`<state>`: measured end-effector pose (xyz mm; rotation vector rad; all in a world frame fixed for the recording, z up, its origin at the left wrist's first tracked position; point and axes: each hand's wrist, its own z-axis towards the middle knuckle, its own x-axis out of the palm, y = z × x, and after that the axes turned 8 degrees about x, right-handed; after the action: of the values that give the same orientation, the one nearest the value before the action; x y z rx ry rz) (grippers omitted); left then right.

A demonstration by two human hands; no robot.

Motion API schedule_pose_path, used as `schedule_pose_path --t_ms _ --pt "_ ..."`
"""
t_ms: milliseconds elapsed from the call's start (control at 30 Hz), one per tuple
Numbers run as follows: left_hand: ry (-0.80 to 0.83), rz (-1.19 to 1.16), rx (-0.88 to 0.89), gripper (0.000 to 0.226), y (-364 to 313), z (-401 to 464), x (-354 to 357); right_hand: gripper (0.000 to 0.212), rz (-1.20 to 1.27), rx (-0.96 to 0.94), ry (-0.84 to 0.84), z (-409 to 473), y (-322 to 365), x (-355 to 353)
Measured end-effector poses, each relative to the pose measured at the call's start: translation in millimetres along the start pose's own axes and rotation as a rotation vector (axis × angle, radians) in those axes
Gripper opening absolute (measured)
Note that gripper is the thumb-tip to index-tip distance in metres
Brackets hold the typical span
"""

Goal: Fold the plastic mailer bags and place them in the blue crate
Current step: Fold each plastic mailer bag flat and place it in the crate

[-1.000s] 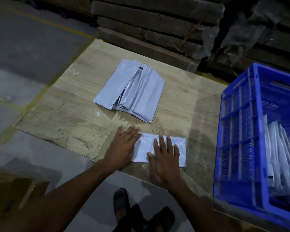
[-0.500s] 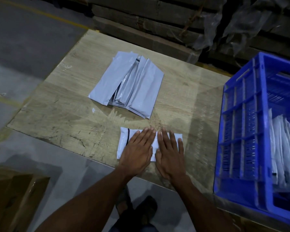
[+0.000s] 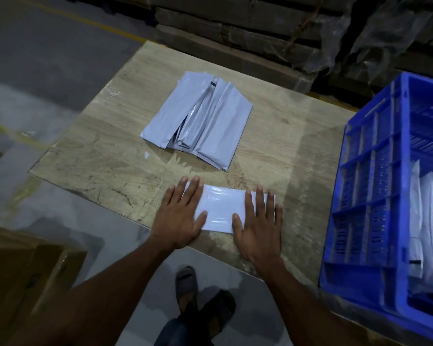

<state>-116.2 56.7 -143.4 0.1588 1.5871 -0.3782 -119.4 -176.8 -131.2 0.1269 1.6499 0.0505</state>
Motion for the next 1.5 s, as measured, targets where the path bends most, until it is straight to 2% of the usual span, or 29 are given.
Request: schedule_pose_path --t_ms 267,367,433,533,733,800,867,1000,1067,1200,1367,1433,1500 --pt "0.013 0.041 0.014 0.071 0.1 -1.9 -2.5 0.068 0.013 0.0 -0.002 -1.5 12.3 -4.2" --pt "0.018 0.04 0.01 0.07 -0.4 -1.3 -3.2 0.065 -0.047 -0.213 0.029 -1.0 47.5 -7.1" --pt "0.023 0.041 0.015 0.07 -0.3 -2.1 -2.9 0.065 -0.048 -0.274 0.074 2.1 58.9 -5.0" --pt "0.023 0.047 0.018 0.07 2.1 -1.7 -3.5 0.064 -0.086 -0.252 0.094 7.3 37.4 -1.5" --pt "0.016 0.026 0.021 0.069 0.6 -1.3 -6.0 0.077 0.004 -0.062 0.173 2.9 -29.8 -12.3" --pt "0.006 0.034 0.021 0.069 -0.5 -1.7 -5.5 0.082 -0.02 -0.039 0.221 1.7 -40.5 -13.3" --pt "0.011 0.037 0.016 0.069 -0.9 -1.4 -5.7 0.083 -0.065 -0.011 0.193 1.9 -35.7 -17.3" --pt "0.024 0.044 0.013 0.071 0.1 -2.1 -5.0 0.072 -0.059 -0.284 0.125 6.5 19.1 -17.6" --pt "0.026 0.043 0.011 0.071 0.2 -2.6 -5.0 0.069 -0.073 -0.337 0.112 10.5 38.8 -13.2" --pt "0.036 0.046 0.014 0.072 0.6 -2.5 -6.6 0.069 -0.074 -0.267 0.112 12.6 14.0 -8.3" --pt "0.024 0.032 0.018 0.072 -0.6 -1.1 -7.1 0.083 -0.015 -0.101 0.106 1.4 -18.3 -11.5" --pt "0.034 0.038 0.013 0.072 -0.9 -0.1 -7.1 0.085 -0.019 -0.197 0.075 -6.6 -19.7 -12.5" --pt "0.044 0.05 0.009 0.072 -0.8 0.4 -6.9 0.074 -0.002 -0.395 0.035 -11.5 -14.0 -11.1"
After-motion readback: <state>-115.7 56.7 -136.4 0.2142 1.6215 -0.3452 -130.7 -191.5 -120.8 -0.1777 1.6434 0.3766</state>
